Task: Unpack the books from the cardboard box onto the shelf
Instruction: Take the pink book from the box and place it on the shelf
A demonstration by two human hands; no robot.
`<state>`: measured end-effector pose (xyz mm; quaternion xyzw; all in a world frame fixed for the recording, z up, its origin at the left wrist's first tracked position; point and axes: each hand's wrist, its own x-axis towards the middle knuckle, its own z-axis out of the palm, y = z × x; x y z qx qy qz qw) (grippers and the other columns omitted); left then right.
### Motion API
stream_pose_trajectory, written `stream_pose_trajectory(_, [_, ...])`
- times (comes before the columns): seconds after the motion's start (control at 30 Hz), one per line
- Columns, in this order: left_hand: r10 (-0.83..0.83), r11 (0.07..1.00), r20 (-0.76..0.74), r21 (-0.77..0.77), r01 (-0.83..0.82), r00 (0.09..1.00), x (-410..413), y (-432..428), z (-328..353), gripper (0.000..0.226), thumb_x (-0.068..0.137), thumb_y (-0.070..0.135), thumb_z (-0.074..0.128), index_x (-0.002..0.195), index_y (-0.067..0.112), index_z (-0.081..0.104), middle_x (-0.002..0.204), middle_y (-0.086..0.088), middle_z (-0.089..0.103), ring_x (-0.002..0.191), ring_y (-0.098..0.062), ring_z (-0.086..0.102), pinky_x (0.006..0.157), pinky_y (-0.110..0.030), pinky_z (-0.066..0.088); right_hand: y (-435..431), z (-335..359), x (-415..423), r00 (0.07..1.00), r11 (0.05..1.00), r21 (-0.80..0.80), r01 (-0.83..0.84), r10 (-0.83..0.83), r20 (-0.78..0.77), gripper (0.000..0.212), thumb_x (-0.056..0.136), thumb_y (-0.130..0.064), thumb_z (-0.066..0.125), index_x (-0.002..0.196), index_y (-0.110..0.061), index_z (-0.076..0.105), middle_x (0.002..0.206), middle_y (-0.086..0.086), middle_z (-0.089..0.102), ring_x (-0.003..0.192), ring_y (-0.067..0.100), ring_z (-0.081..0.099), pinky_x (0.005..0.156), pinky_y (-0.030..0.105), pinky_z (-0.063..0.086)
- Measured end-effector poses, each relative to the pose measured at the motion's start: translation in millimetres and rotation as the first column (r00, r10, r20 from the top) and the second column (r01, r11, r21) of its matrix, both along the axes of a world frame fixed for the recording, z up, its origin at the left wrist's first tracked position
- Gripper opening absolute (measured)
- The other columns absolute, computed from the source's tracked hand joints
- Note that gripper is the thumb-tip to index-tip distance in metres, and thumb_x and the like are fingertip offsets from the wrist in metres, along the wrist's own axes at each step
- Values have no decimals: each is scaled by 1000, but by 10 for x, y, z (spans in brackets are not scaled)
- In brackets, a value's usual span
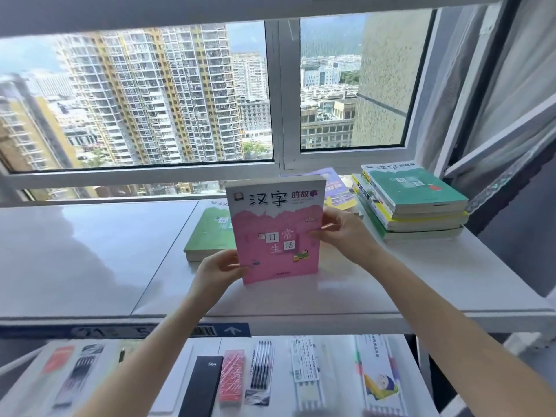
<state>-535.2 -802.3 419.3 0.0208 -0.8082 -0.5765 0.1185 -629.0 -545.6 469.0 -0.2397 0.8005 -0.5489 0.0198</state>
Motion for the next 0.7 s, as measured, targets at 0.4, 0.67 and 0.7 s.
stream_pose_trajectory(0.4, [1, 985, 124, 172, -23, 992, -362, -826, 608, 17, 76, 8, 75, 89, 0, 69, 77, -6, 76, 65, -12, 72, 58, -17, 56, -920, 502, -503, 986, 997, 65, 32, -43, 163, 20, 87, -24, 65, 94, -6, 63, 80, 5, 69, 67, 12, 67, 61, 24, 55])
stream_pose_trajectory(0.67, [-82, 979, 326, 203, 15, 942, -689, -1399, 418, 24, 83, 17, 70, 98, -2, 69, 87, -12, 71, 63, -8, 70, 61, -14, 55, -1664, 372, -824, 897, 966, 222, 135, -214, 386, 28, 88, -12, 64, 107, 8, 60, 92, 19, 68, 59, 19, 66, 48, 24, 56])
stream_pose_trajectory(0.7, [-91, 977, 348, 212, 17, 933, -726, -1444, 381, 26, 84, 19, 69, 99, -2, 68, 87, -12, 71, 64, -9, 69, 63, -14, 56, -1713, 354, -859, 892, 955, 261, 139, -236, 386, 28, 88, -14, 64, 105, 7, 60, 90, 18, 69, 61, 19, 66, 46, 23, 55])
